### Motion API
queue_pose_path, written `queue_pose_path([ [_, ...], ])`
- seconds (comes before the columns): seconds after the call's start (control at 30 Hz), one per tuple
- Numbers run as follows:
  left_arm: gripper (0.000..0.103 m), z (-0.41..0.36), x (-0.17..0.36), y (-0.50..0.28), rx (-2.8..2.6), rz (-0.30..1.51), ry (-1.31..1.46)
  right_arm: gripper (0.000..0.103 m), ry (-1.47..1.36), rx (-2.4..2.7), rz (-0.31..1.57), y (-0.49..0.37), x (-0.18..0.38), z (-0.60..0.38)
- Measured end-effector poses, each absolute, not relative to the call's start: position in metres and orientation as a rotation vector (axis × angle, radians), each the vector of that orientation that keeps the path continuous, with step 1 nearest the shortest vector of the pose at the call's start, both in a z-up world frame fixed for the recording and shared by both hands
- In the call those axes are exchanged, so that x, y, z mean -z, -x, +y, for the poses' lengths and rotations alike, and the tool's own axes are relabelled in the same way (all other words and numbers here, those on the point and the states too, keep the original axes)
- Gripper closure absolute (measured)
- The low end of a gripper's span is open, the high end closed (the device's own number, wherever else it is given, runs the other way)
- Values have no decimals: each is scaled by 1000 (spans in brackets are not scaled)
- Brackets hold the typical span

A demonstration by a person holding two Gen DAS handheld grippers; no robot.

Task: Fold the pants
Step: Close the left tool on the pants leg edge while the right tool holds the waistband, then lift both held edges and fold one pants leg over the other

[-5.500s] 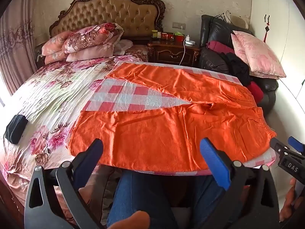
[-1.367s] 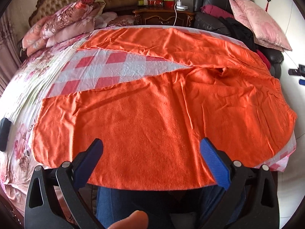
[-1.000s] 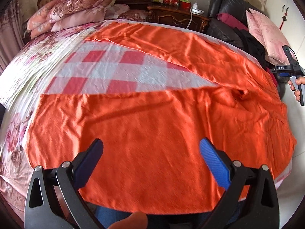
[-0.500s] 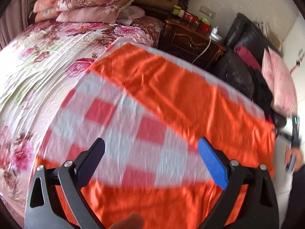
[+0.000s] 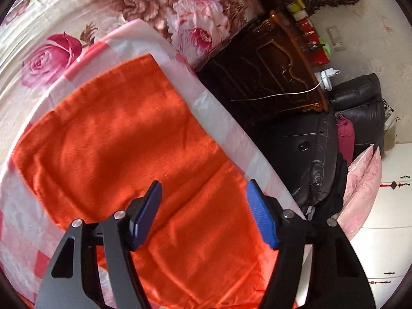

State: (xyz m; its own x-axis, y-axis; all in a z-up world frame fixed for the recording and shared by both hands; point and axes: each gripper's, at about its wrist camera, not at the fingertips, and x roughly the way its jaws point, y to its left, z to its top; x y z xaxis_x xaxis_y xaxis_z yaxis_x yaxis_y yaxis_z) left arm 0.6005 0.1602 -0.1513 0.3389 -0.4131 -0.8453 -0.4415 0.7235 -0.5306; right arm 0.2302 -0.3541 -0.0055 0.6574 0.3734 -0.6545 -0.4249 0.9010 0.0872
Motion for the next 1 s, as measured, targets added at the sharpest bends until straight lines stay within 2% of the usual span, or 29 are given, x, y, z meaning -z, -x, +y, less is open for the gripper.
queue_pose_path([
  [0.17, 37, 154, 161, -609, -38, 1297, 856, 92, 51, -564, 667, -192, -7, -354],
  [0.2, 40, 152, 162, -609, -35, 1305, 858, 93, 56, -578, 661, -186, -9, -353],
  [0.23, 53, 150, 165, -608, -40, 1324, 841, 93, 57, -580, 658, -183, -10, -353],
  [0.27, 59, 148, 168, -607, -46, 1339, 825, 93, 50, -582, 657, -179, -11, -354],
  [0.3, 69, 148, 172, -606, -43, 1347, 822, 93, 38, -582, 657, -179, -12, -357],
  [0.33, 91, 149, 175, -606, -36, 1354, 820, 93, 30, -578, 656, -179, -12, -359],
  [0.37, 100, 151, 177, -603, -39, 1354, 819, 93, 28, -567, 656, -177, -10, -360],
  [0.47, 102, 170, 167, -584, -31, 1306, 893, 93, 41, -476, 673, -185, -7, -369],
  [0.6, 102, 199, 117, -539, 35, 1194, 976, 93, 65, -389, 669, -205, -5, -386],
  [0.77, 102, 227, 57, -389, 101, 1004, 979, 93, 43, -367, 672, -186, 9, -394],
  [0.87, 101, 232, 69, -293, 65, 989, 919, 93, -6, -358, 694, -148, 29, -396],
  [1.0, 101, 220, 121, -176, -21, 1019, 832, 92, -184, -303, 805, -95, 87, -412],
])
